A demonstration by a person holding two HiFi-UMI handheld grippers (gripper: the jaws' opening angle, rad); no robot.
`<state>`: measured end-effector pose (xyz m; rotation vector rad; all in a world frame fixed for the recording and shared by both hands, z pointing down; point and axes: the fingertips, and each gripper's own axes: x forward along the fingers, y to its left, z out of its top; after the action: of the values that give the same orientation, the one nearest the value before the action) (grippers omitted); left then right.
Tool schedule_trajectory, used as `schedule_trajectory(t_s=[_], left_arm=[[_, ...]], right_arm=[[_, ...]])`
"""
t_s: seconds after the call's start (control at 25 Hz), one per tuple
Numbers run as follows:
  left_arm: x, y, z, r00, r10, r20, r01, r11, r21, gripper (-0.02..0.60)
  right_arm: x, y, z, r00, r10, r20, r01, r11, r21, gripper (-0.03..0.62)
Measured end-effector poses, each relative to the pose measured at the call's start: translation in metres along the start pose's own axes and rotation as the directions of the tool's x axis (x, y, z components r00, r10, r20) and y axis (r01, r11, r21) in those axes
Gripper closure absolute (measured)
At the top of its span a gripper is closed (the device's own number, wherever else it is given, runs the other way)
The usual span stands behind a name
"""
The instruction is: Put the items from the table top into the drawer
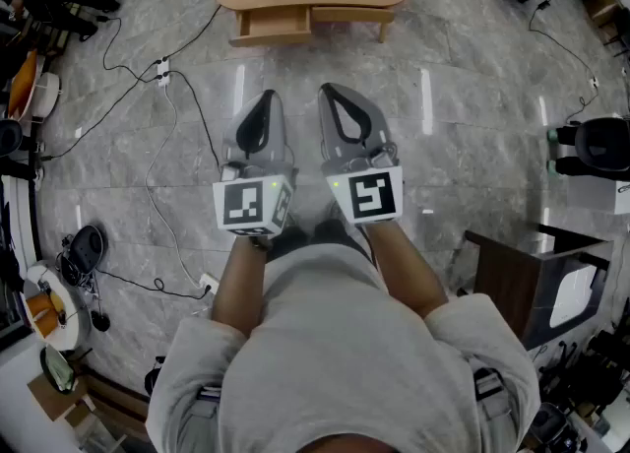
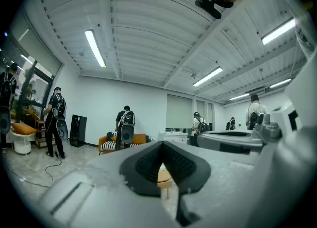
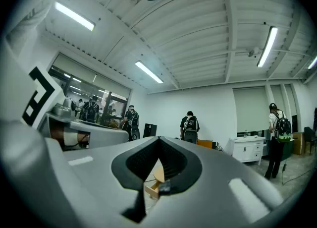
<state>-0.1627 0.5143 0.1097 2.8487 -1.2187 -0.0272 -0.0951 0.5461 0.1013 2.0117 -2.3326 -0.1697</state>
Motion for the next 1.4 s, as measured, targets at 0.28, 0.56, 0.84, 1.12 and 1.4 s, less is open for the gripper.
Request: schedule_trajectory(t_s=[0.28, 0.56, 0.84, 1.12, 1.4], left_arm=[[0.017, -0.027, -0.009, 1.0, 0.002, 0.005, -0.001, 1.0, -0.014, 0.561], [0.029, -0.042, -0.009, 1.0, 0.009, 0.014, -0.009, 1.0, -0.009, 0.561], [0.036, -0.053, -0.009, 1.0, 0.02, 0.011, -0.02, 1.0, 0.007, 0.561], [0.05, -0.041, -0.011, 0.999, 0.037, 0.001, -0.037, 0.999, -0.002, 0.561], [0.091, -0.01, -0.023, 0.999, 0.035, -0.011, -0.035, 0.999, -0.034, 0.561]], right_arm=[[-0.015, -0.027, -0.008, 1.0, 0.013, -0.005, -0.013, 1.0, -0.004, 0.588], [-0.022, -0.05, -0.012, 1.0, -0.01, 0.014, 0.01, 1.0, -0.019, 0.586], [-0.027, -0.065, -0.017, 1.0, -0.006, 0.027, 0.006, 1.0, 0.016, 0.586], [-0.011, -0.073, -0.02, 1.0, -0.005, 0.013, 0.005, 1.0, 0.018, 0.586], [0.034, -0.084, -0.032, 1.0, -0.011, -0.026, 0.011, 1.0, 0.006, 0.586]])
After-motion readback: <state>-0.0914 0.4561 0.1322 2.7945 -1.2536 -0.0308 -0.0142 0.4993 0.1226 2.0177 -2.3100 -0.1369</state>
